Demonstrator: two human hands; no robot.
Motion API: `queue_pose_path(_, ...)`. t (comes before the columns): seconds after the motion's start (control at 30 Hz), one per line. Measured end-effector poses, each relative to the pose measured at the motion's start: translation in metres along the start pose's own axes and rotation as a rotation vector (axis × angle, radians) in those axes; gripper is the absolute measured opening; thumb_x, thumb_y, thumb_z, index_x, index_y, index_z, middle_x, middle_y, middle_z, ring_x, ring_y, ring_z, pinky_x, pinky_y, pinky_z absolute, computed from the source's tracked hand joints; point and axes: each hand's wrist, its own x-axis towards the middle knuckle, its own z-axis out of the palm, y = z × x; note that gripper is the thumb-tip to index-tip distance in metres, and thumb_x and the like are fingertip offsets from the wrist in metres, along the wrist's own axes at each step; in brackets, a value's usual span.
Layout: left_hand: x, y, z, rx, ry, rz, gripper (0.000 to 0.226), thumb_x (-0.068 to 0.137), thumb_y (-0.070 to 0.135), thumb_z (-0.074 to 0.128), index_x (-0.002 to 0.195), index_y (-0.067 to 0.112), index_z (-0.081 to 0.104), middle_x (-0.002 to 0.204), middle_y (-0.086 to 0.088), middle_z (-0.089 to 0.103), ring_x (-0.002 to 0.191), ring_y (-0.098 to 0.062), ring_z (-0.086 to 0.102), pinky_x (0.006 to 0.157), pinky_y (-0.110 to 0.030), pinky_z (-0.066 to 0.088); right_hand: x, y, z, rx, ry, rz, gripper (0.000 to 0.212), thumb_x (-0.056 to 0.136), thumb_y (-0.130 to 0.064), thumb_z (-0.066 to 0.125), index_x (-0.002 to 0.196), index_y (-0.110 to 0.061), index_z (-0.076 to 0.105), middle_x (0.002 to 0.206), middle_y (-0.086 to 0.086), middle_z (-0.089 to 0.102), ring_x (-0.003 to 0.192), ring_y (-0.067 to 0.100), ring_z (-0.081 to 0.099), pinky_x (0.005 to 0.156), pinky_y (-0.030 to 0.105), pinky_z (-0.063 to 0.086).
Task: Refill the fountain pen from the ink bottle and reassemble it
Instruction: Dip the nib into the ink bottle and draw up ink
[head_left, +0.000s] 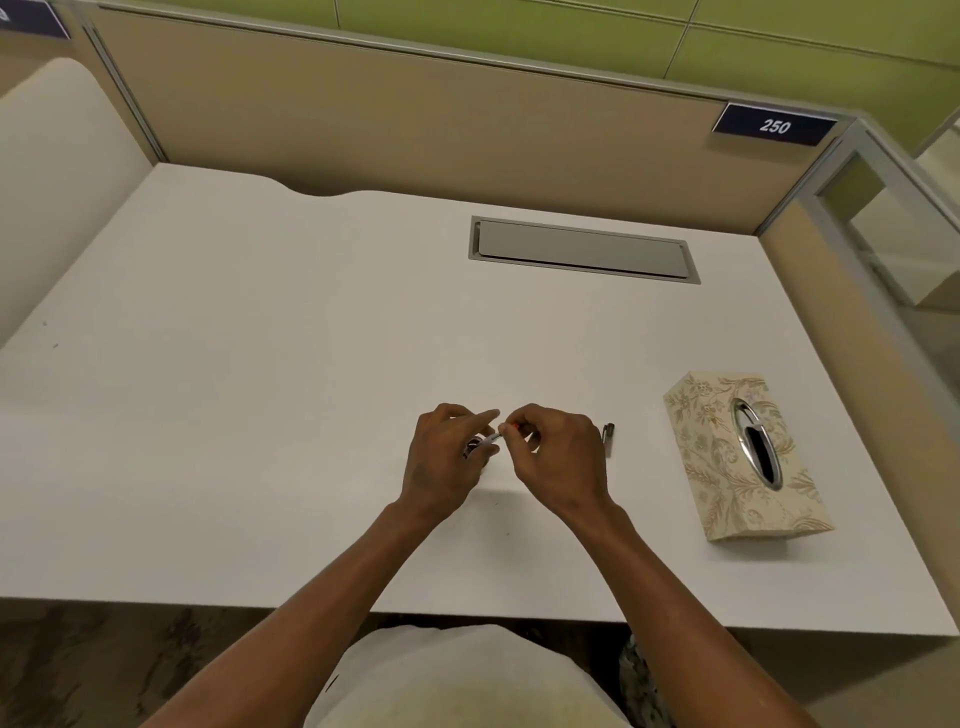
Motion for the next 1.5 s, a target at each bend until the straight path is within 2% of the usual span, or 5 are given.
queue_pose_path(0.3, 0.005, -0.008, 0.000, -0.054, -0.016, -0.046, 0.033, 0.086, 0.016, 0.076, 0.119, 0.016, 0.074, 0.091, 0.008, 0.077, 0.100, -0.003, 0.046, 0.086, -0.028, 0.036, 0.007, 0.008, 0.012, -0.021, -0.040, -0.049, 0.013, 0.092, -0.030, 0.067, 0.092, -0.023, 0.078, 0.083, -0.008, 0.078, 0.073, 0.014, 0.071, 0.068, 0.038, 0.056)
queue_pose_path(0.57, 0.011, -0.018, -0.003, -0.123, -0.094, -0.102, 0.034, 0.087, 0.013, 0.071, 0.120, 0.020, 0.074, 0.090, 0.012, 0.067, 0.101, -0.011, 0.048, 0.079, -0.012, 0.032, 0.012, 0.005, 0.019, -0.093, -0.034, -0.113, 0.009, 0.092, -0.022, 0.068, 0.089, -0.023, 0.075, 0.076, -0.005, 0.075, 0.067, 0.019, 0.067, 0.059, 0.037, 0.054)
queue_pose_path(0.77, 0.014, -0.023, -0.005, -0.148, -0.107, -0.091, 0.034, 0.083, 0.007, 0.072, 0.113, 0.021, 0.076, 0.083, 0.030, 0.054, 0.090, -0.011, 0.046, 0.076, -0.021, 0.036, 0.017, 0.007, 0.021, -0.128, -0.065, -0.143, 0.008, 0.092, -0.021, 0.067, 0.089, -0.024, 0.074, 0.073, -0.006, 0.072, 0.066, 0.020, 0.064, 0.058, 0.037, 0.052)
queue_pose_path(1.17, 0.010, -0.030, -0.003, -0.166, -0.148, -0.127, 0.035, 0.089, 0.017, 0.070, 0.123, 0.026, 0.073, 0.092, 0.024, 0.053, 0.103, -0.015, 0.050, 0.079, -0.021, 0.042, 0.015, 0.004, 0.008, -0.001, -0.177, -0.150, 0.023, 0.087, -0.019, 0.075, 0.110, -0.024, 0.075, 0.088, -0.012, 0.077, 0.082, 0.009, 0.070, 0.077, 0.026, 0.053)
queue_pose_path(1.5, 0.003, -0.035, 0.004, -0.141, -0.088, -0.123, 0.033, 0.090, 0.024, 0.070, 0.123, 0.026, 0.071, 0.099, 0.011, 0.074, 0.115, -0.017, 0.053, 0.089, -0.029, 0.042, 0.012, 0.011, 0.013, -0.029, -0.083, -0.167, 0.006, 0.088, -0.021, 0.076, 0.094, -0.023, 0.076, 0.091, -0.011, 0.076, 0.083, 0.014, 0.069, 0.075, 0.038, 0.056)
